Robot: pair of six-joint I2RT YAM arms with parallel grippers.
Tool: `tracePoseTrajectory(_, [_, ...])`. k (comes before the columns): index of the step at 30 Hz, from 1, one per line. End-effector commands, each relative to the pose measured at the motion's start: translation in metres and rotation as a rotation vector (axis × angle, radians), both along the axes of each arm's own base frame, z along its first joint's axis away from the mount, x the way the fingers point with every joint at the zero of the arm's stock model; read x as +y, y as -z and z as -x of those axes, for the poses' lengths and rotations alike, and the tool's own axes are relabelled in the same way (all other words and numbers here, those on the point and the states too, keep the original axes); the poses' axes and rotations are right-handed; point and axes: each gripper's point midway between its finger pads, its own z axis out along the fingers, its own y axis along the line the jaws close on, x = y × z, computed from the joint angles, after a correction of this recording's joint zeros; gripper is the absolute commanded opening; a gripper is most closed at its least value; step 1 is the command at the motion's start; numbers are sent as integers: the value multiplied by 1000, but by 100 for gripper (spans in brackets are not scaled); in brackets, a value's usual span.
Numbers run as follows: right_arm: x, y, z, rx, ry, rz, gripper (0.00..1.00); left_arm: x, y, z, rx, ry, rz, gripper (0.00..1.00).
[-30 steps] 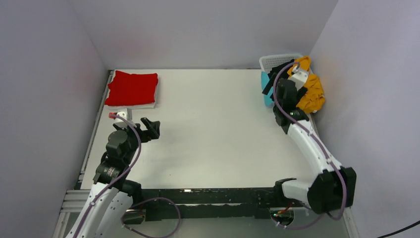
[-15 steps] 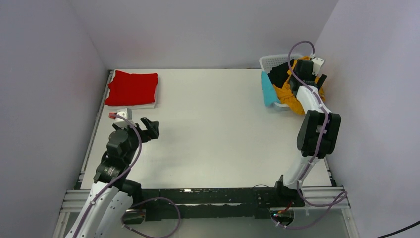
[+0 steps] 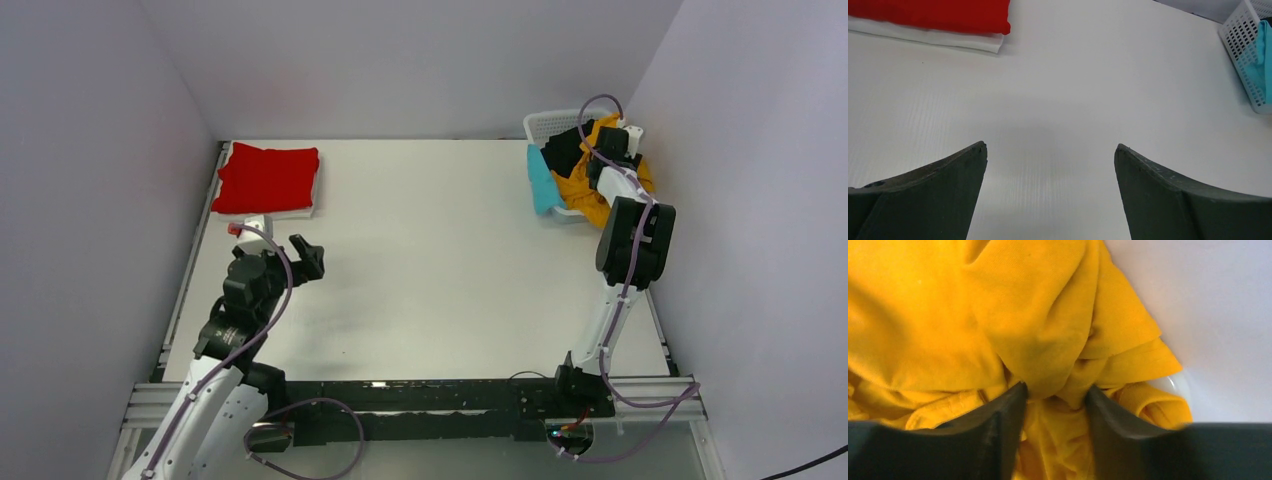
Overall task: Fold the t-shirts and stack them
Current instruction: Grab crumpled tshirt from bin with the right arm, then move the tshirt to the center of the board
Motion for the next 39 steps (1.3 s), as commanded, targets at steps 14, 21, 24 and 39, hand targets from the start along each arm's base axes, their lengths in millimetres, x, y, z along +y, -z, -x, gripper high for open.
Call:
tracePoseTrajectory(14, [2, -154, 35, -383, 66, 149, 0, 5, -34, 5, -103, -21, 26, 99])
tracePoseTrajectory(21, [49, -250, 61, -650, -71, 161, 0, 2, -34, 6, -106, -5, 40, 99])
tracePoseTrajectory(24, [74, -287, 67, -746, -162, 129, 0, 2, -34, 6, -102, -7, 45, 100])
tracePoseTrajectory(39, [304, -402, 126, -951, -924, -325, 0, -11, -34, 10, -87, 55, 84, 99])
